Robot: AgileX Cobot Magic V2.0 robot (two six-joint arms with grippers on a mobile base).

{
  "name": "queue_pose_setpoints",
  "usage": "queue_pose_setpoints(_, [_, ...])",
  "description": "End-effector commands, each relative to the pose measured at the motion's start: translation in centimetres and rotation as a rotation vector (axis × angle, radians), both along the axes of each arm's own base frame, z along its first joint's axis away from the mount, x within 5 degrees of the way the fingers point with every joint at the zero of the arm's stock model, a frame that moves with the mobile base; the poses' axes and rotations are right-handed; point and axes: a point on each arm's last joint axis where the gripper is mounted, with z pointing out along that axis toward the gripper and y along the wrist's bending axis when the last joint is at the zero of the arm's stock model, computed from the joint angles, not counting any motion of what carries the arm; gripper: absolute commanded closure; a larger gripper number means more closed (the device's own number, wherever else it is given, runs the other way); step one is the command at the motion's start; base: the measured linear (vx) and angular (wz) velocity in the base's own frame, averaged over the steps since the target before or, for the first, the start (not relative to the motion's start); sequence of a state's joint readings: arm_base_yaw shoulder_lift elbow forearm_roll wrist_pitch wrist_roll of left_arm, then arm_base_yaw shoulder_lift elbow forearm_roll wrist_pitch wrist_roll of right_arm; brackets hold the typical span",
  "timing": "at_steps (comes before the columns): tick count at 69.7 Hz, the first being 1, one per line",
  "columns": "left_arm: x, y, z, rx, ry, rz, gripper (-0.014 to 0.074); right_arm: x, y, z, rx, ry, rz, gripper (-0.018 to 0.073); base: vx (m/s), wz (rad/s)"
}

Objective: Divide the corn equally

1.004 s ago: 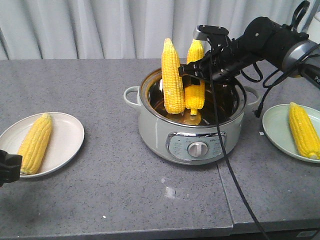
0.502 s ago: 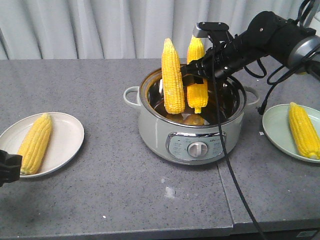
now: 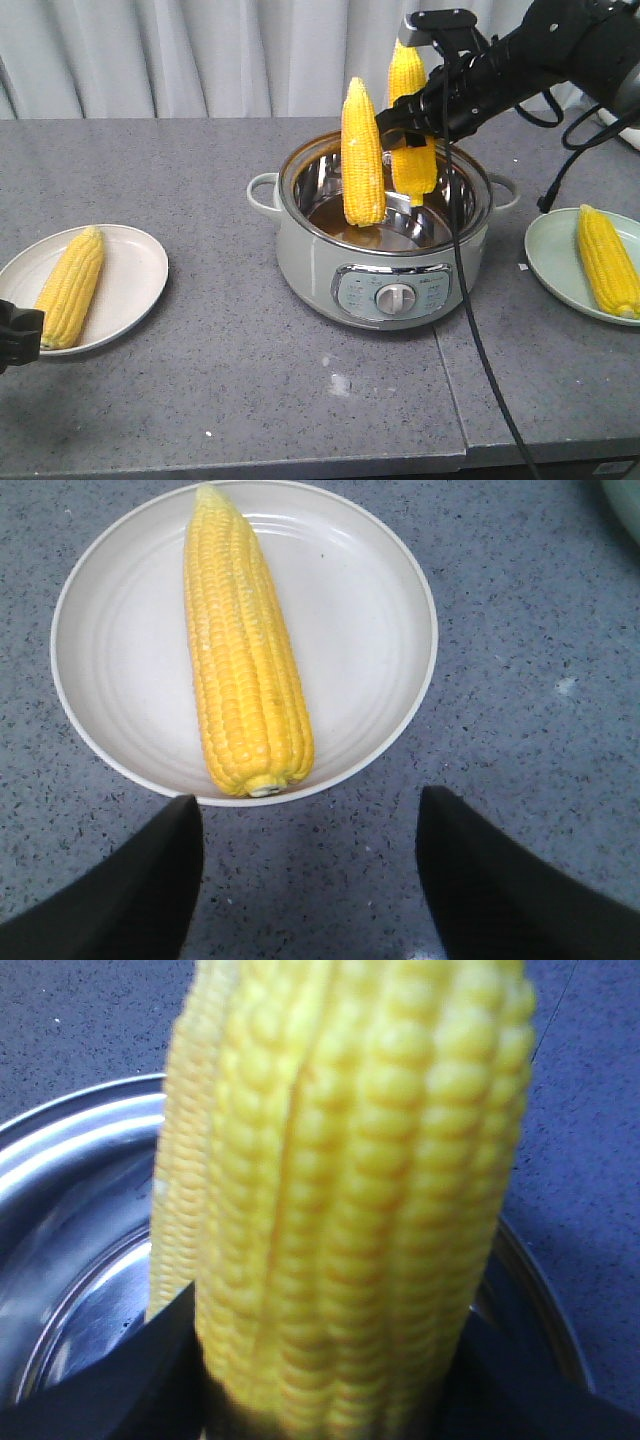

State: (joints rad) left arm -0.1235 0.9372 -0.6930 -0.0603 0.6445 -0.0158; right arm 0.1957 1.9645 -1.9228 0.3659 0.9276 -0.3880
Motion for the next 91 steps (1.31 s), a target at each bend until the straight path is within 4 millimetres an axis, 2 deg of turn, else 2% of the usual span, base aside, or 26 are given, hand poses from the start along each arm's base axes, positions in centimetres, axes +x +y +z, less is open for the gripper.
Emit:
queue_pose_setpoints(1, [0.3,-0.1,1.5,-0.025,-0.091,0.005,0.0124,-2.3,-0.8,6.1,0.03,-0.182,-0.018,0.0365,0.0,0.0])
queue_pose_setpoints(15, [0.3,-0.1,1.5,-0.025,-0.091,0.005,0.0124,-4.6,-1.5,8.8,0.019,-0.205,-0.037,0.0365,0.0,0.0])
queue_pose_setpoints(45, [0.3,-0.1,1.5,-0.025,-0.091,0.005,0.0124,-7.8,-4.4,10.6,-0.16,-0.155,-0.19,0.0365,0.0,0.0])
queue_pose_setpoints(54, [0.3,-0.1,1.5,-0.025,-0.091,0.005,0.0124,-8.7,-6.1,9.9,-0.16,-0.125,-0.24,0.0365,0.0,0.0])
queue_pose_setpoints(66, [0.3,-0.1,1.5,-0.025,-0.091,0.005,0.0124,-10.9,-8.6,8.7,-0.162,-0.109,-0.306,0.0365,0.0,0.0])
queue_pose_setpoints(81, [0.3,-0.1,1.5,-0.025,-0.091,0.005,0.0124,-14.3,-11.7,6.5,-0.16,-0.037,-0.409,0.0365,0.0,0.0])
queue_pose_setpoints(91, [0.3,-0.1,1.5,-0.025,-0.091,0.005,0.0124,-16.7,-12.8,5.2,-0.12,-0.036,-0.47,0.0365,0.0,0.0])
